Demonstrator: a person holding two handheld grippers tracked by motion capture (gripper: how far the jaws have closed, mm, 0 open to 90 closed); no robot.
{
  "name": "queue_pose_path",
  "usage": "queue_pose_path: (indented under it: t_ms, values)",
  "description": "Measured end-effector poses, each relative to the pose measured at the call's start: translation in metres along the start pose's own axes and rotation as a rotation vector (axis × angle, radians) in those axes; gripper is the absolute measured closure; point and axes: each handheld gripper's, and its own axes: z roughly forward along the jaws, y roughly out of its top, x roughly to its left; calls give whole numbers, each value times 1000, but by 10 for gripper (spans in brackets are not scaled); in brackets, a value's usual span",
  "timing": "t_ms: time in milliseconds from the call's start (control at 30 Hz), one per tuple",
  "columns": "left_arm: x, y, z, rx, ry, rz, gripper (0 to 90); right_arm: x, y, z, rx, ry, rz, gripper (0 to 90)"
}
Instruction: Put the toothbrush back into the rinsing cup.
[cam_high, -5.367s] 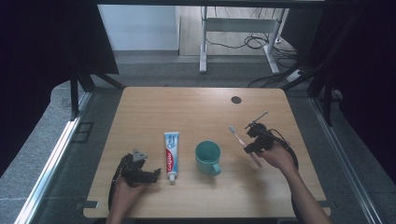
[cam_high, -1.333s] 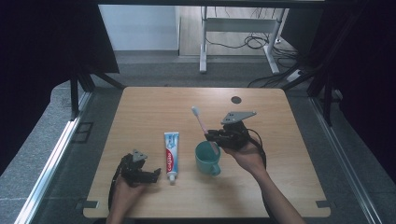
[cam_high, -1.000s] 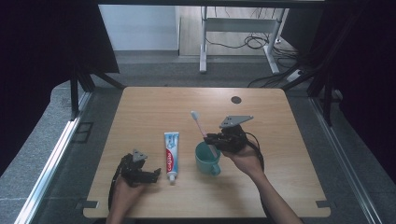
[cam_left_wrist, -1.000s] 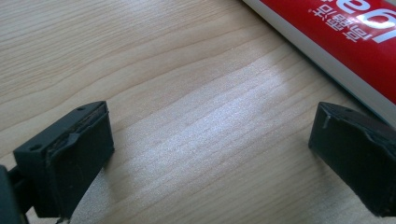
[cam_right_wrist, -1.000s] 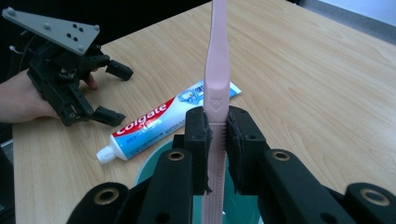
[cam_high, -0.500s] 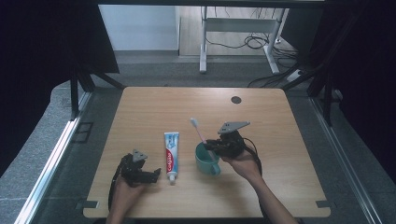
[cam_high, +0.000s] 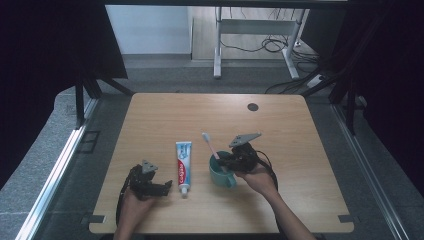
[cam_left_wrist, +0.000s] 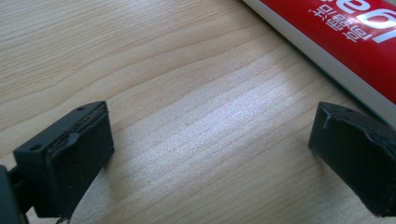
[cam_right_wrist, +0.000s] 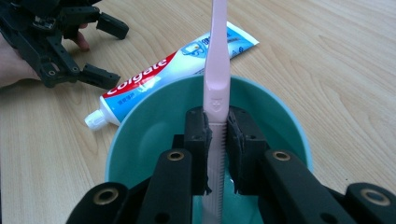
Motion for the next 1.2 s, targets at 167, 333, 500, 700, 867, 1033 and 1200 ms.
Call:
queue_pose_path:
  t_ms: [167, 333, 500, 700, 867, 1033, 1200]
  values:
    - [0, 0, 0, 0, 0, 0, 0, 0, -2, 2, 10, 0, 0, 782]
    - [0, 0, 0, -1, 0, -1, 0, -1, -5, 4, 25, -1, -5, 777]
    - [0, 0, 0, 1, 0, 1, 0, 0, -5, 5, 38, -3, -17, 774]
    - [0, 0, 0, 1, 0, 2, 0, 1, -5, 5, 38, -6, -24, 740]
    - [0, 0, 0, 0, 0, 0, 0, 2, -4, 4, 34, -12, -28, 714]
    - [0, 0, 0, 0, 0, 0, 0, 2, -3, 0, 26, -15, -37, 675]
    - [0, 0, 0, 0, 0, 0, 0, 4, -2, -4, 26, -19, -52, 584]
